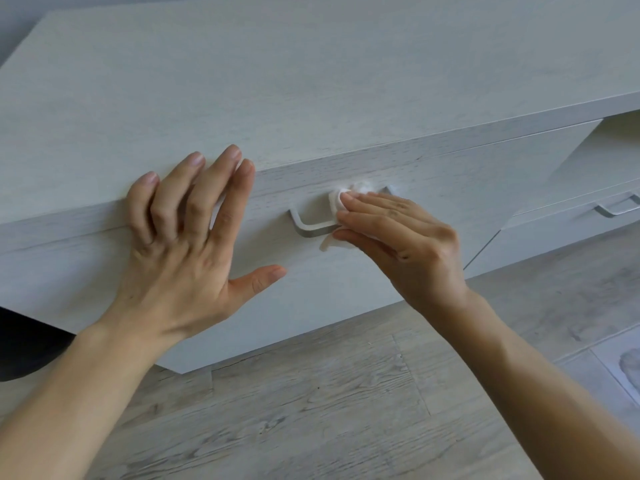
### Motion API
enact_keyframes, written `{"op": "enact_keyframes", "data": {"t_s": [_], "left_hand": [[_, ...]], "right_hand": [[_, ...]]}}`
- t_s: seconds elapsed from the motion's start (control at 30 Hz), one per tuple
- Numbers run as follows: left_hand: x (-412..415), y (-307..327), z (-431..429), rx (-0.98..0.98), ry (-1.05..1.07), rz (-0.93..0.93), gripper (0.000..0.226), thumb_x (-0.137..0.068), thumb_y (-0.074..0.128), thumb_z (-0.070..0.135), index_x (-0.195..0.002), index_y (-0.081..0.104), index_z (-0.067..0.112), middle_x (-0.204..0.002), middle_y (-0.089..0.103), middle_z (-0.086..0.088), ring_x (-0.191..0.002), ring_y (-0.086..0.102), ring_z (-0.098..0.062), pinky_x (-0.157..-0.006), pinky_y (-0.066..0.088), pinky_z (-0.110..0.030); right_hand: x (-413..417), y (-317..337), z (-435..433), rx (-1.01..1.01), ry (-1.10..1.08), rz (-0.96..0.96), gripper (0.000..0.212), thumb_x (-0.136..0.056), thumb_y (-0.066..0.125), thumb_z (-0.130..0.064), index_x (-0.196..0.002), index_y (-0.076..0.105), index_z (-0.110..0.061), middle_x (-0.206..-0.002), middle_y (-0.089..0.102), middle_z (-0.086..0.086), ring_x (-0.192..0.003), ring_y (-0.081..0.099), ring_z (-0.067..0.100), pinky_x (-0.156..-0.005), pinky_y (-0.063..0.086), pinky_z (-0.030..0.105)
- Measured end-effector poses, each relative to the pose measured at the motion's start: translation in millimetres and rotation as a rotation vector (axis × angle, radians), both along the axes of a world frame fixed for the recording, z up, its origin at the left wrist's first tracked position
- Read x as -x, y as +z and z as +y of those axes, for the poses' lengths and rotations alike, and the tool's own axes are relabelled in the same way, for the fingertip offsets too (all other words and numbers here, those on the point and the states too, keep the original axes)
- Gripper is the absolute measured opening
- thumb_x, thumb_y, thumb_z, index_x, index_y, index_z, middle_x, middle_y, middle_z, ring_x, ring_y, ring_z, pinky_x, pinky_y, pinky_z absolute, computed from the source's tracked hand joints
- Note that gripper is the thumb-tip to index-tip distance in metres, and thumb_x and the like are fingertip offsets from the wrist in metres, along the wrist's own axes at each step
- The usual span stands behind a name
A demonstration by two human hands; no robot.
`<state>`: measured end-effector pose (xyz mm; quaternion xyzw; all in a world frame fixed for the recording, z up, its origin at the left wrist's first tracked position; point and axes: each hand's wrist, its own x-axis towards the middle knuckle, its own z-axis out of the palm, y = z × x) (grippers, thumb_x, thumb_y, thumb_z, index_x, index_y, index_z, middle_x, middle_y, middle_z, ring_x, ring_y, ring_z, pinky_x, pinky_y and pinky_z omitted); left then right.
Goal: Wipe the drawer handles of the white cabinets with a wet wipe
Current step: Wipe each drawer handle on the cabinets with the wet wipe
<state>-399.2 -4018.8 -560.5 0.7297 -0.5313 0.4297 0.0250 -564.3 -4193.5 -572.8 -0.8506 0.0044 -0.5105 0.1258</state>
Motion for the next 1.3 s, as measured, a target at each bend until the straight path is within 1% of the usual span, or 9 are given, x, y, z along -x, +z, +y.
{"op": "enact_keyframes", "data": {"t_s": [0.2, 0.3, 0.5, 0.6, 0.7, 0.83, 1.03, 1.2, 1.3], "left_hand": [[1.0, 0.1, 0.3, -0.007, -0.012, 0.009, 0.087, -0.091, 0.024, 0.071, -0.149, 0.015, 0.007, -0.148, 0.021, -0.013, -0.131, 0.021, -0.031, -0.11, 0.007, -0.044], [0.4, 0.7, 0.7, -0.008, -0.003, 0.008, 0.087, -0.091, 0.023, 0.071, -0.149, 0.015, 0.007, -0.148, 0.021, -0.012, -0.132, 0.019, -0.031, -0.111, 0.005, -0.042], [2.0, 2.0, 0.4, -0.025, -0.013, 0.061, 0.088, -0.09, 0.022, 0.073, -0.15, 0.013, 0.009, -0.149, 0.018, -0.01, -0.133, 0.017, -0.028, -0.114, -0.005, -0.035], [1.4, 1.4, 1.6, -0.024, 0.001, 0.051, 0.087, -0.091, 0.021, 0.072, -0.15, 0.014, 0.008, -0.149, 0.02, -0.012, -0.132, 0.019, -0.029, -0.114, -0.001, -0.038], [1.6, 1.6, 1.1, -0.029, 0.019, 0.029, 0.087, -0.091, 0.021, 0.072, -0.149, 0.014, 0.007, -0.149, 0.021, -0.012, -0.133, 0.015, -0.028, -0.112, 0.004, -0.041], [2.8, 2.0, 0.7, -0.035, 0.024, 0.028, 0.087, -0.091, 0.021, 0.072, -0.15, 0.014, 0.008, -0.149, 0.02, -0.011, -0.134, 0.012, -0.025, -0.113, 0.002, -0.04], [2.3, 2.2, 0.4, -0.018, 0.022, 0.042, 0.088, -0.09, 0.024, 0.072, -0.149, 0.018, 0.007, -0.15, 0.021, -0.011, -0.134, 0.017, -0.029, -0.115, -0.004, -0.036], [2.3, 2.2, 1.4, -0.026, 0.031, 0.026, 0.088, -0.09, 0.024, 0.071, -0.15, 0.017, 0.006, -0.148, 0.023, -0.012, -0.135, 0.015, -0.028, -0.115, -0.002, -0.037], [2.4, 2.5, 1.3, -0.032, 0.035, 0.029, 0.088, -0.09, 0.023, 0.071, -0.15, 0.015, 0.007, -0.148, 0.023, -0.011, -0.135, 0.013, -0.026, -0.115, -0.002, -0.037]], "right_hand": [[0.0, -0.2, 3.6, -0.037, -0.011, 0.013, 0.016, -0.078, 0.076, -0.007, -0.09, 0.073, 0.001, -0.101, 0.071, 0.011, -0.098, 0.068, 0.019, -0.086, 0.055, 0.036], [6.8, 1.5, -2.7, -0.023, -0.067, -0.002, 0.017, -0.077, 0.077, -0.009, -0.09, 0.073, 0.001, -0.1, 0.071, 0.01, -0.098, 0.067, 0.019, -0.085, 0.055, 0.038], [-21.8, -1.8, 25.6, -0.03, 0.059, 0.017, 0.015, -0.08, 0.076, -0.011, -0.091, 0.074, -0.001, -0.1, 0.072, 0.008, -0.096, 0.068, 0.017, -0.083, 0.056, 0.036], [-0.7, 1.8, 2.0, -0.029, -0.01, 0.006, 0.014, -0.078, 0.077, -0.009, -0.089, 0.074, 0.0, -0.099, 0.071, 0.01, -0.096, 0.068, 0.018, -0.085, 0.055, 0.036], [14.0, 3.8, -14.8, 0.017, -0.052, 0.002, 0.015, -0.078, 0.077, -0.006, -0.089, 0.073, 0.002, -0.099, 0.07, 0.011, -0.096, 0.068, 0.019, -0.086, 0.055, 0.037], [-2.5, -1.2, 3.9, 0.038, -0.015, -0.009, 0.012, -0.08, 0.075, -0.006, -0.089, 0.074, 0.002, -0.099, 0.071, 0.01, -0.096, 0.068, 0.02, -0.082, 0.056, 0.038], [-22.1, -3.7, 20.6, 0.05, 0.077, 0.012, 0.012, -0.081, 0.074, -0.007, -0.091, 0.073, 0.001, -0.099, 0.072, 0.009, -0.095, 0.069, 0.019, -0.076, 0.056, 0.037], [6.7, 0.2, -11.4, 0.068, -0.002, 0.026, 0.015, -0.08, 0.075, -0.007, -0.093, 0.072, 0.002, -0.101, 0.071, 0.009, -0.098, 0.067, 0.019, -0.08, 0.057, 0.04], [4.9, -0.9, -7.0, 0.051, -0.019, 0.014, 0.015, -0.08, 0.075, -0.007, -0.092, 0.073, 0.002, -0.101, 0.071, 0.009, -0.098, 0.067, 0.019, -0.081, 0.056, 0.041]]}}
